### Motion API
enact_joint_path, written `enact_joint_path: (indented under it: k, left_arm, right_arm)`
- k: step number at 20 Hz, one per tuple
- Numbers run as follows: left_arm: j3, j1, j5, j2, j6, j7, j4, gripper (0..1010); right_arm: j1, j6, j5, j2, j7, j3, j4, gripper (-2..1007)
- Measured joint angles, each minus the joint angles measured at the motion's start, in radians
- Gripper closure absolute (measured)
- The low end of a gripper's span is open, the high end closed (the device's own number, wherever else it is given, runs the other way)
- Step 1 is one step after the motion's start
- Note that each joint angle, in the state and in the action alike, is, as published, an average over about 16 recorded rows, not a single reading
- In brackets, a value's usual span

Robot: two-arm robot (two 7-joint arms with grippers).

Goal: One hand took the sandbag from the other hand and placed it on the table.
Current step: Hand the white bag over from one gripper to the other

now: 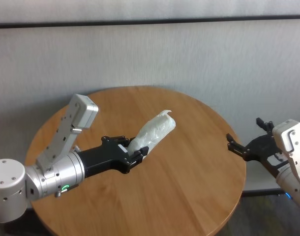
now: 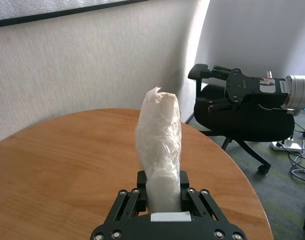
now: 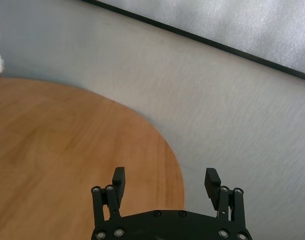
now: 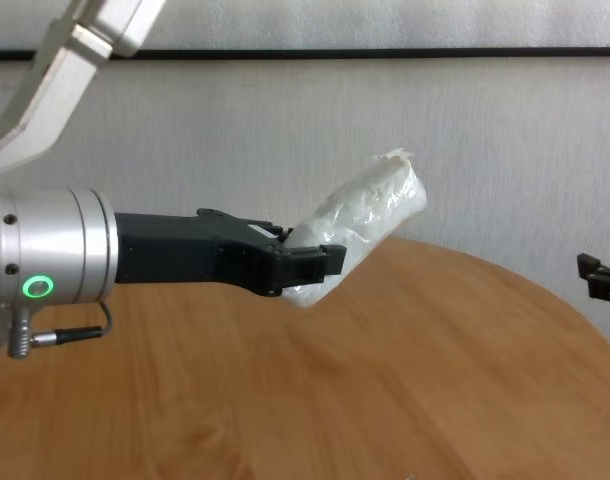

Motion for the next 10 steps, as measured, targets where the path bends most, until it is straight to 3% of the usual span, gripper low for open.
enact_joint_path:
  k: [4, 10]
  left_arm:
    - [0.0, 0.0, 0.0, 0.0, 0.0, 0.0, 0.0, 629]
    - [0.0, 0.0, 0.0, 0.0, 0.0, -0.001, 0.001, 630]
  right_arm:
    - [-0.012, -0.008, 0.038, -0.008, 0.039, 0.017, -0.009, 4]
    - [-0.04, -0.024, 0.126, -0.027, 0.109, 0.056, -0.032, 4]
